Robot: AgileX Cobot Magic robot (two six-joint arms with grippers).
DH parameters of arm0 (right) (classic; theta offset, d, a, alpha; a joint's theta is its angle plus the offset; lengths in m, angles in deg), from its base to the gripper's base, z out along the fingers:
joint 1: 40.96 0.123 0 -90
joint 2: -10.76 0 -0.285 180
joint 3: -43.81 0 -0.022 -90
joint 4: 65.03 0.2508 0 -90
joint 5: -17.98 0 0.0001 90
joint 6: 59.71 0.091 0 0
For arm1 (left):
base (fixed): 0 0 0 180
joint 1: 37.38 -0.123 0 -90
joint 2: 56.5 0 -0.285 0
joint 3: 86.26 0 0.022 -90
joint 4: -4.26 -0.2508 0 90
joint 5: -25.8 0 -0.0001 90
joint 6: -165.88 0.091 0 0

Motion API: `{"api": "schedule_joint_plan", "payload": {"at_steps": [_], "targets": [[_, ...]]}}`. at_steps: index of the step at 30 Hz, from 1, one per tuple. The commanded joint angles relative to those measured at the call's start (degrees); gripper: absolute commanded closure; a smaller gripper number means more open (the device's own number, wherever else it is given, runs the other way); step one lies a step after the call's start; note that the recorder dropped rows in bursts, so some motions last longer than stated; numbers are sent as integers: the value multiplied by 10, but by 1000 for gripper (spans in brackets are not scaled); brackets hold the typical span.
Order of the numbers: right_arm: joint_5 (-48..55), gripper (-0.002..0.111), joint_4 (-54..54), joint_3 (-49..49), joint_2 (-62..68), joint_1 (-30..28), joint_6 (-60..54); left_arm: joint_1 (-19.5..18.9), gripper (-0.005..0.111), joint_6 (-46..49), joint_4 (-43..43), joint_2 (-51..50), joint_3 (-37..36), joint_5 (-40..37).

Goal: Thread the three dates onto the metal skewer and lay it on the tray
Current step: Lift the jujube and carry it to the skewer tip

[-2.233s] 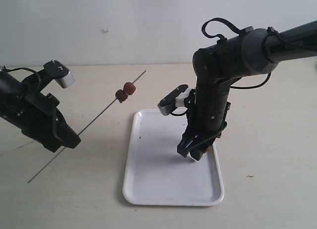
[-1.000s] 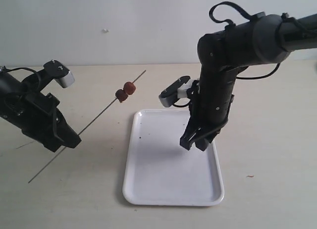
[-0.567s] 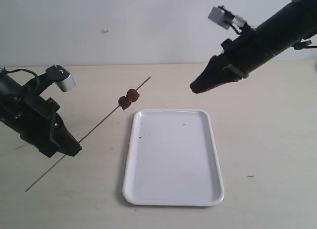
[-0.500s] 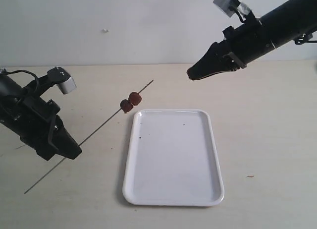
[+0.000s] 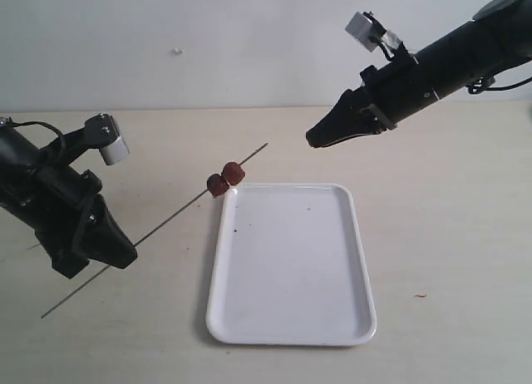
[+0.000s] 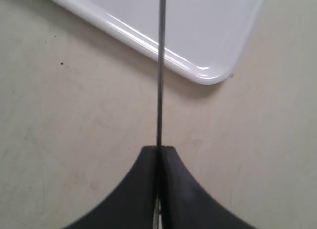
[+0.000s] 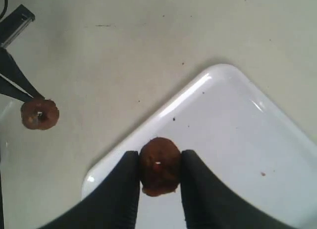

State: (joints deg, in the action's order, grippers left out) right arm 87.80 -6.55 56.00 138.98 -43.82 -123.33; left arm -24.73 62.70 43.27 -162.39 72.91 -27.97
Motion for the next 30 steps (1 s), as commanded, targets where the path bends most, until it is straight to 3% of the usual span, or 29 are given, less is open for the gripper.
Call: {"api": "schedule_joint_plan", "payload": {"at_steps": [1, 15, 23, 30], "targets": [[1, 79, 12, 24, 4, -3, -6, 1, 107, 33, 6, 0, 4, 28], [1, 80, 45, 38, -28, 2, 51, 1, 107, 82, 8, -33, 4, 154], [1, 80, 6, 38, -50, 35, 69, 1, 107, 212, 142, -42, 4, 168], [1, 80, 7, 38, -50, 52, 71, 1, 107, 226, 153, -43, 4, 167]]}}
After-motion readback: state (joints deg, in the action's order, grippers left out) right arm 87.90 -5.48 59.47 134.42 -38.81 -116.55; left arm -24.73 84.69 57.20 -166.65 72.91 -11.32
